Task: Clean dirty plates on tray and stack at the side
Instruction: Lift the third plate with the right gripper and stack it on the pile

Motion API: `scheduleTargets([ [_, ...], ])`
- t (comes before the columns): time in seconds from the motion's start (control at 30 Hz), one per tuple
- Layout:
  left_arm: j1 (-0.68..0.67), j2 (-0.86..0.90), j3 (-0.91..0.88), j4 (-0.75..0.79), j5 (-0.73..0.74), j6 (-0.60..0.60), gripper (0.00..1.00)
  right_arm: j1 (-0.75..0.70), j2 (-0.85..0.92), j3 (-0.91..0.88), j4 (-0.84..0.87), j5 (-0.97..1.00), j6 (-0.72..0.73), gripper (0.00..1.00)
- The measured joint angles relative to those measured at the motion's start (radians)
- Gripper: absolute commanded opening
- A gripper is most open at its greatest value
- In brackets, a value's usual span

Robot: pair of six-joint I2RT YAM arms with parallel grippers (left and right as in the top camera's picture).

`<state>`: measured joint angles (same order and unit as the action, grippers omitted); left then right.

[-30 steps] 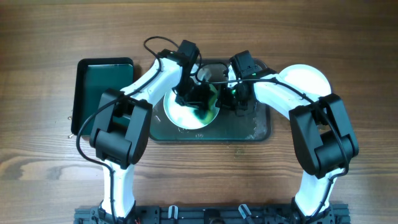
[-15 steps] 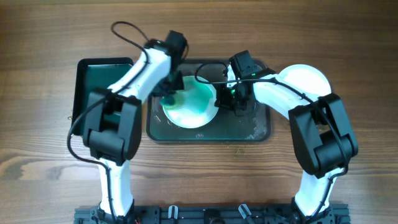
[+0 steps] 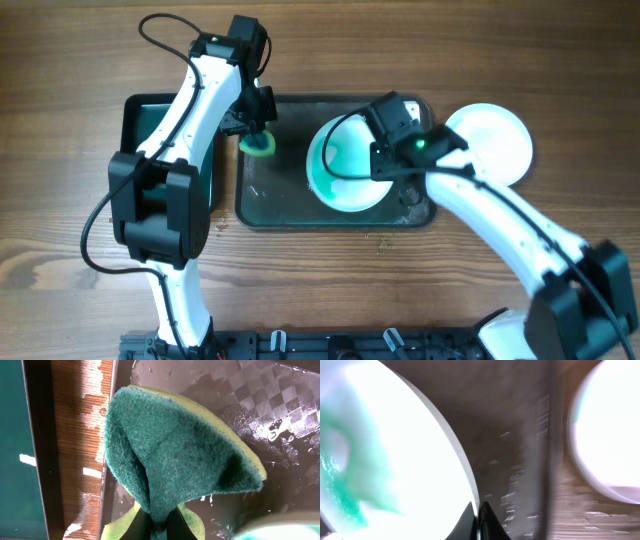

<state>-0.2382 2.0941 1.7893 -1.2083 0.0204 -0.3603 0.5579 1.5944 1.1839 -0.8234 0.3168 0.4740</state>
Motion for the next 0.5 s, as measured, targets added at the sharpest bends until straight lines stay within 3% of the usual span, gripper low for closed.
scheduleTargets([
  [0.3,0.0,0.0,0.0,0.0,0.016,0.0,0.04,0.241,-0.056,0.0,-0.066,0.621,-0.01,0.04],
  [0.5,0.0,0.0,0.0,0.0,0.019,0.0,0.04,0.363,-0.056,0.0,-0.051,0.991,-0.111,0.04],
])
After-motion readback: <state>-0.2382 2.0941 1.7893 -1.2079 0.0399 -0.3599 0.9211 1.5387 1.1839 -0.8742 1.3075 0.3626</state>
